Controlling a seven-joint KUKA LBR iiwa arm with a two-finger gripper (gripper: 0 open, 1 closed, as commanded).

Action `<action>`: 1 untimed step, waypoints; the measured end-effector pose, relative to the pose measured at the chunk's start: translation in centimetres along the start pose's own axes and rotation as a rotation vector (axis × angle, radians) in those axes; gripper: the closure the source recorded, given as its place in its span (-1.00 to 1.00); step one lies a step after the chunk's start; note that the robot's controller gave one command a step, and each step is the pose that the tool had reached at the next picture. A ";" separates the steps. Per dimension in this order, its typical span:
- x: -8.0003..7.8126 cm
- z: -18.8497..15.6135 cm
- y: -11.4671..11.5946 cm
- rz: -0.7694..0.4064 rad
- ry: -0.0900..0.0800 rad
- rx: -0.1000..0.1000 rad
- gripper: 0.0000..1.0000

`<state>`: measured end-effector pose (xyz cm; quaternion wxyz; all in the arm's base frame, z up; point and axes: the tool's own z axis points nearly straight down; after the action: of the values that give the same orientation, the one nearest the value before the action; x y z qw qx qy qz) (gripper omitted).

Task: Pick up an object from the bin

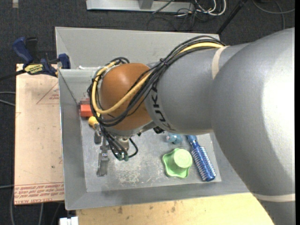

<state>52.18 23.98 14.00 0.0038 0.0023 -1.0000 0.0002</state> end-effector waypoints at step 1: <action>0.8 -2.0 -5.2 0.328 -0.007 -0.001 -1.00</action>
Offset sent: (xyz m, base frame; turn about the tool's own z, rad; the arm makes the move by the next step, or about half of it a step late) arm -0.0080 -0.0510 0.0208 0.3283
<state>51.40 18.81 16.05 0.0004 -0.1608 -0.9870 0.0005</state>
